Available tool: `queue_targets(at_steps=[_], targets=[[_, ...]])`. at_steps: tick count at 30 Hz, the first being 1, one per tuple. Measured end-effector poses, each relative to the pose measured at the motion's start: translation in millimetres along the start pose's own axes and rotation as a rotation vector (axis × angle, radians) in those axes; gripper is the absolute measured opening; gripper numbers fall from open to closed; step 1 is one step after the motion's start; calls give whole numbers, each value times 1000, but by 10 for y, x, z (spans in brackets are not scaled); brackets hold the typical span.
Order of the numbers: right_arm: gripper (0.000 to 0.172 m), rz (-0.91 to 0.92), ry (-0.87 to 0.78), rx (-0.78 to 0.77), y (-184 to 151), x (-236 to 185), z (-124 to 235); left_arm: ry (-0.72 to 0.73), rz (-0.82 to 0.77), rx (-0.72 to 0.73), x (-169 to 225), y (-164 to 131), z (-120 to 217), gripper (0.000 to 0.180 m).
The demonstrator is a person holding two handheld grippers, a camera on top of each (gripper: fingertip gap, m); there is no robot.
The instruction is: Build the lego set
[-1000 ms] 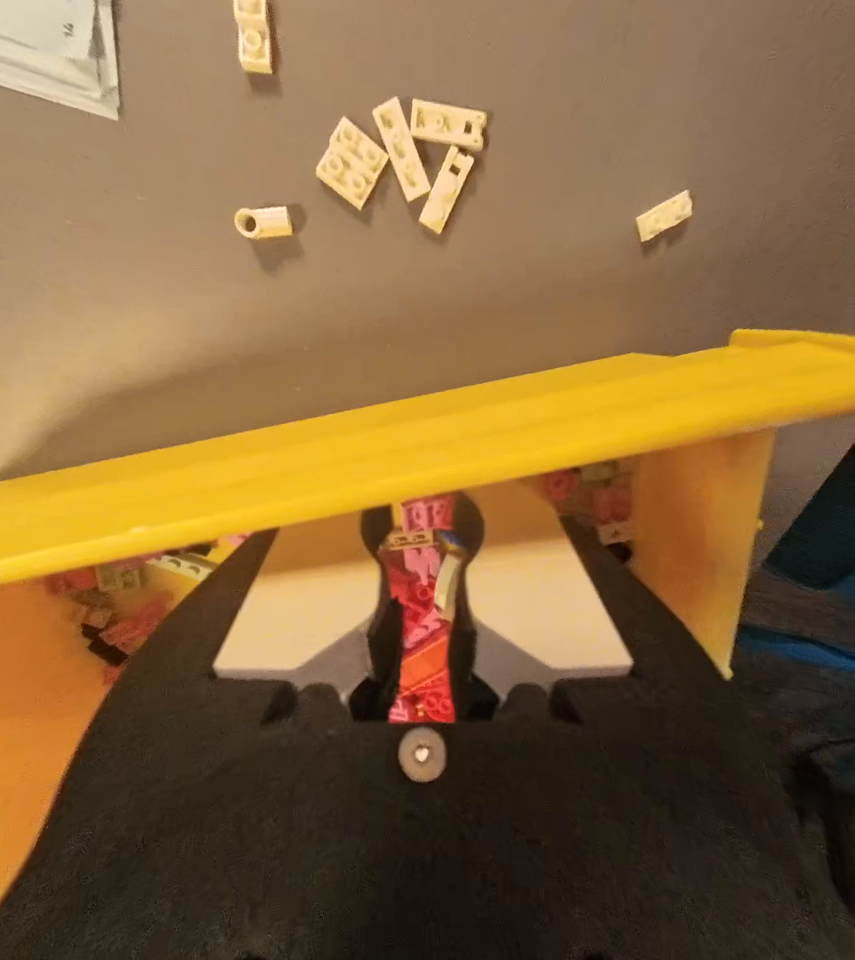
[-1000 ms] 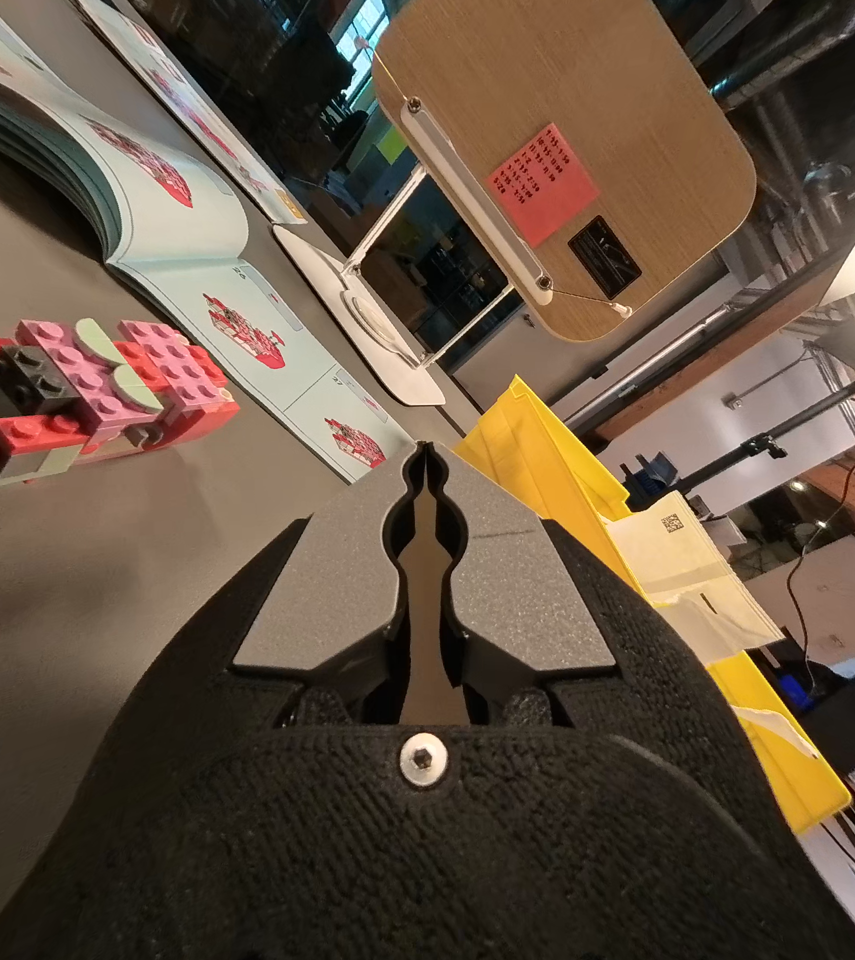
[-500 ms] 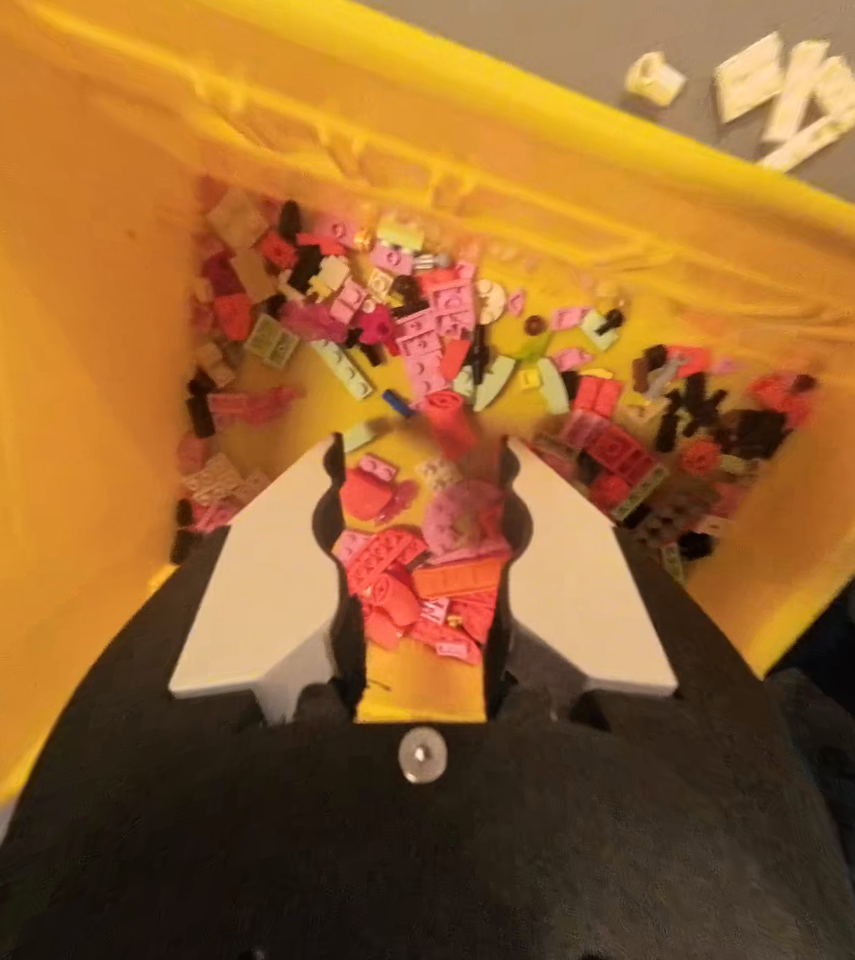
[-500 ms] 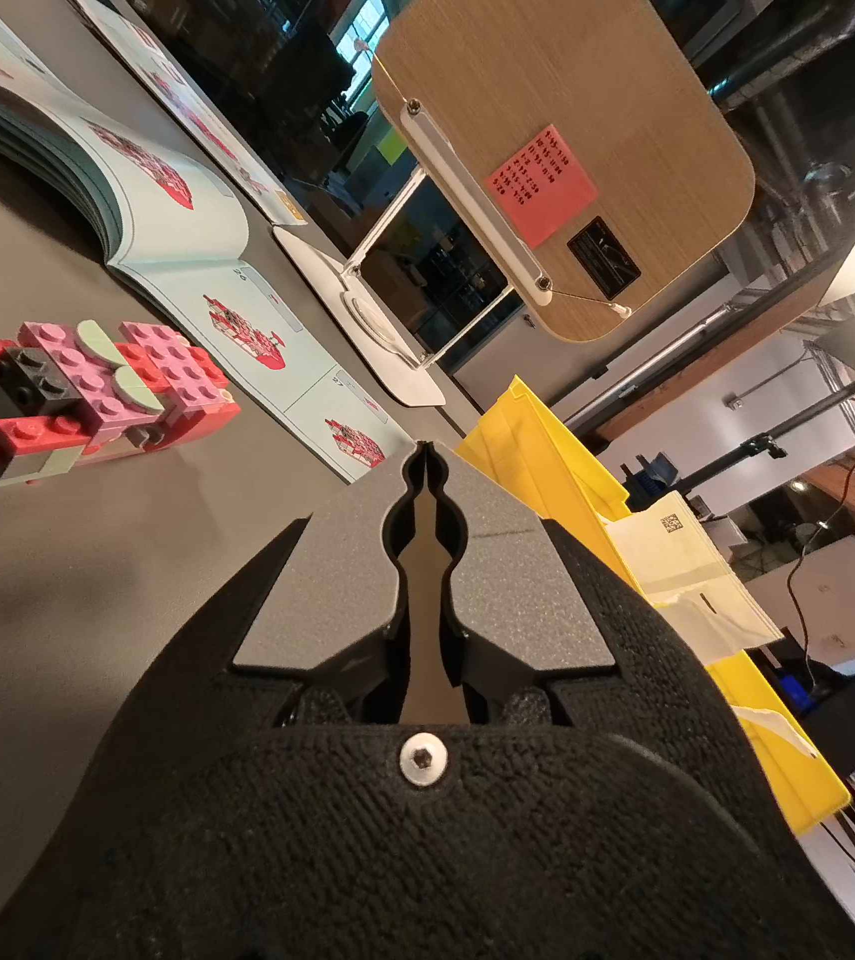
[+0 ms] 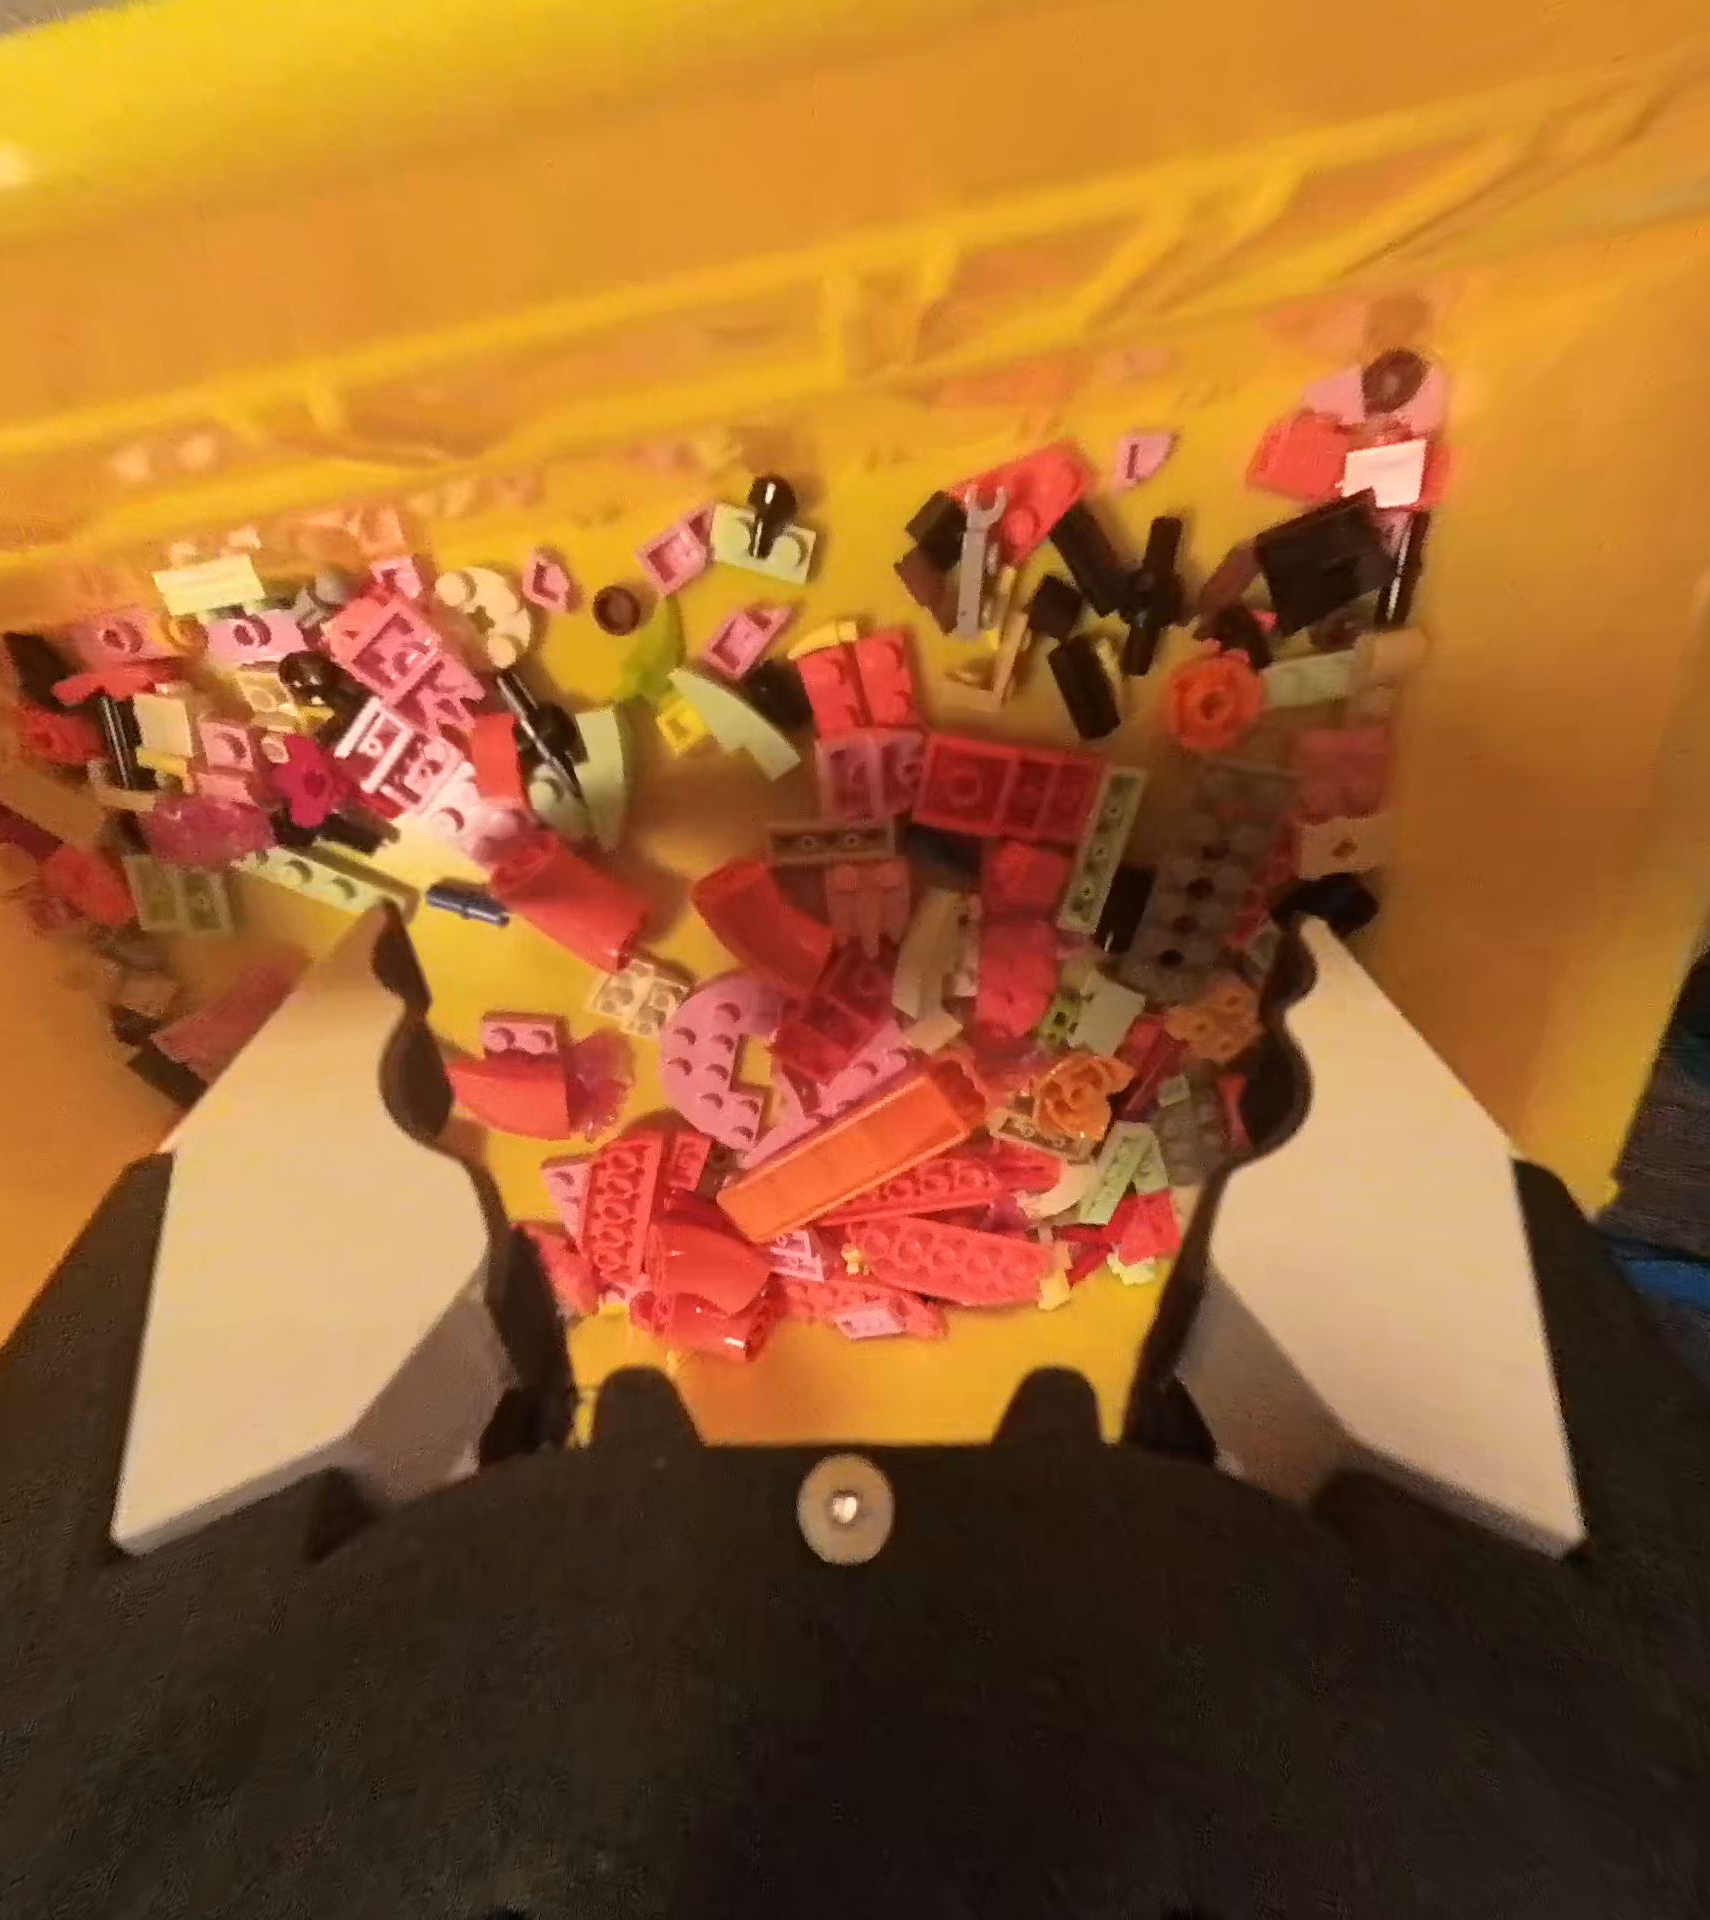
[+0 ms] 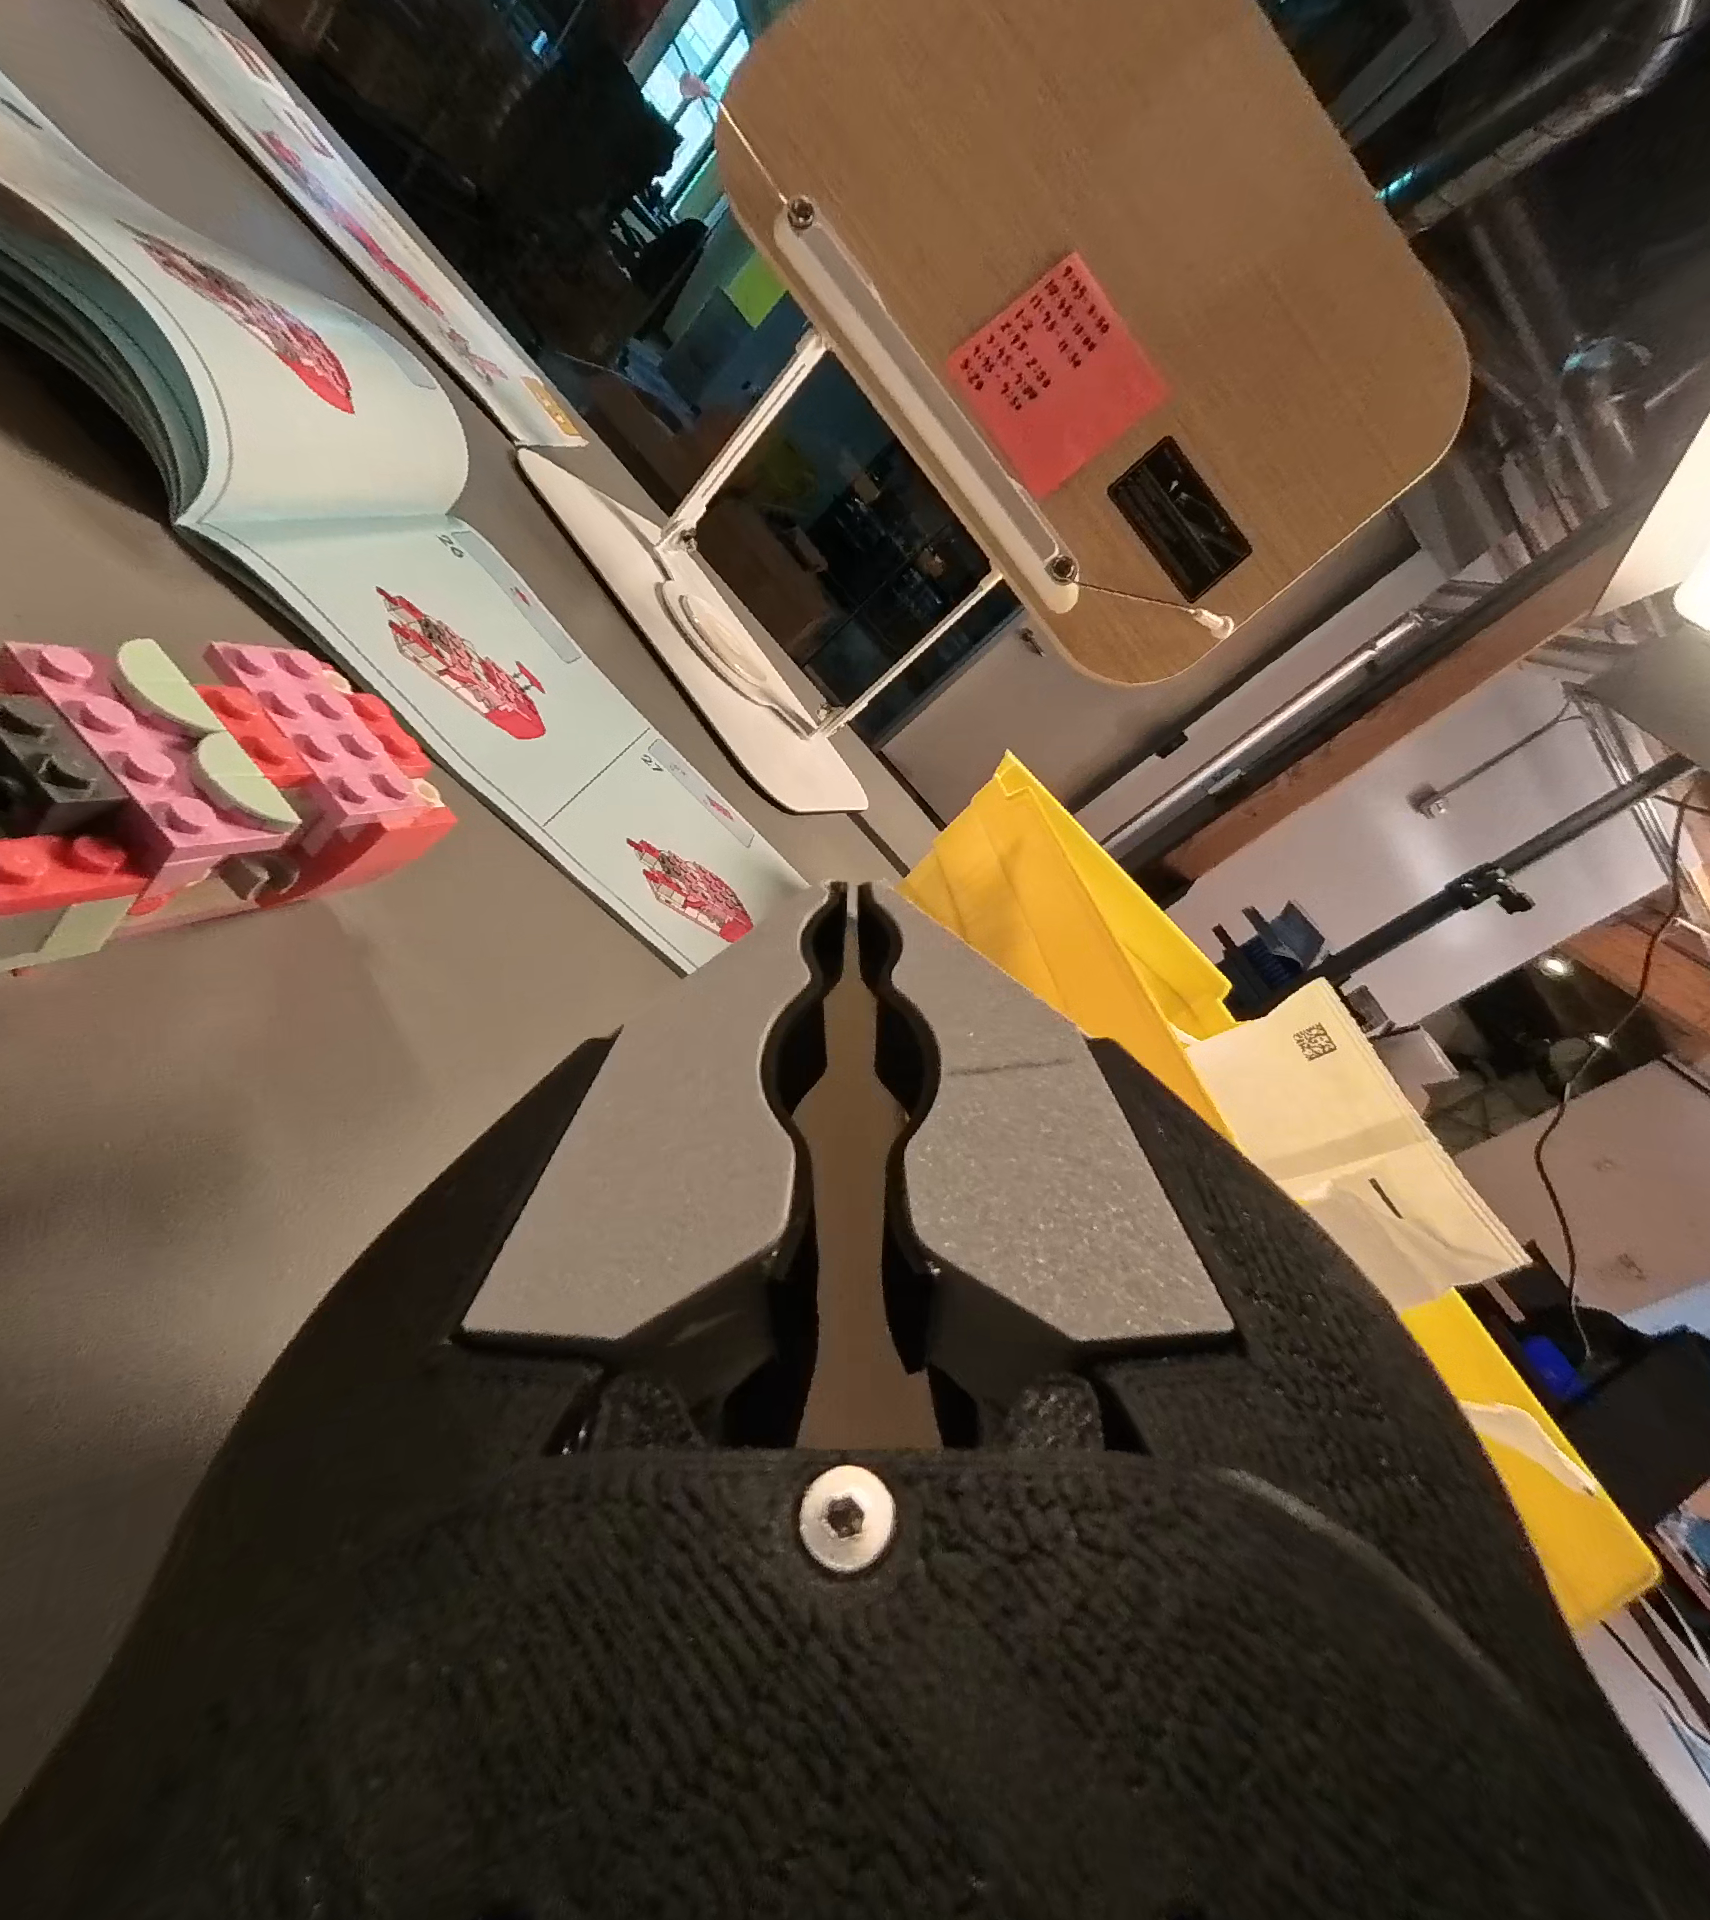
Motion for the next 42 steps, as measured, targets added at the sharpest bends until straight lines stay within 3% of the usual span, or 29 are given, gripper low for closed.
queue_targets(at_steps=[8,12,15,20,27,34,37,42], targets=[[0,12,15,-9,-5,-28,-13,68,35,-9,-136,127,-134,157],[0,15,20,-11,-9,-36,-18,221,176,51,-486,197,-15,157],[0,15,21,-11,-10,-38,-22,327,257,109,-713,197,108,147],[0,15,22,-11,-9,-37,-22,82,114,105,-245,185,88,157],[0,13,-1,-6,0,-8,-15,182,-28,-33,125,121,-111,157],[1,12,0,-5,1,-8,-12,55,4,-62,185,157,-175,158],[0,11,2,-3,2,-11,-12,-40,35,-5,251,222,-123,157],[0,13,6,-4,3,-16,-15,-7,77,43,245,325,-180,157]])
Point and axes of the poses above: each gripper's, where its closed fingertips meet, z back along the fingers, y out of its top, x = y × z across the jaws, the point moved 5 cm from there along z, back along the fingers, and after that the axes turned 15 degrees about z, right-handed, at the moved point
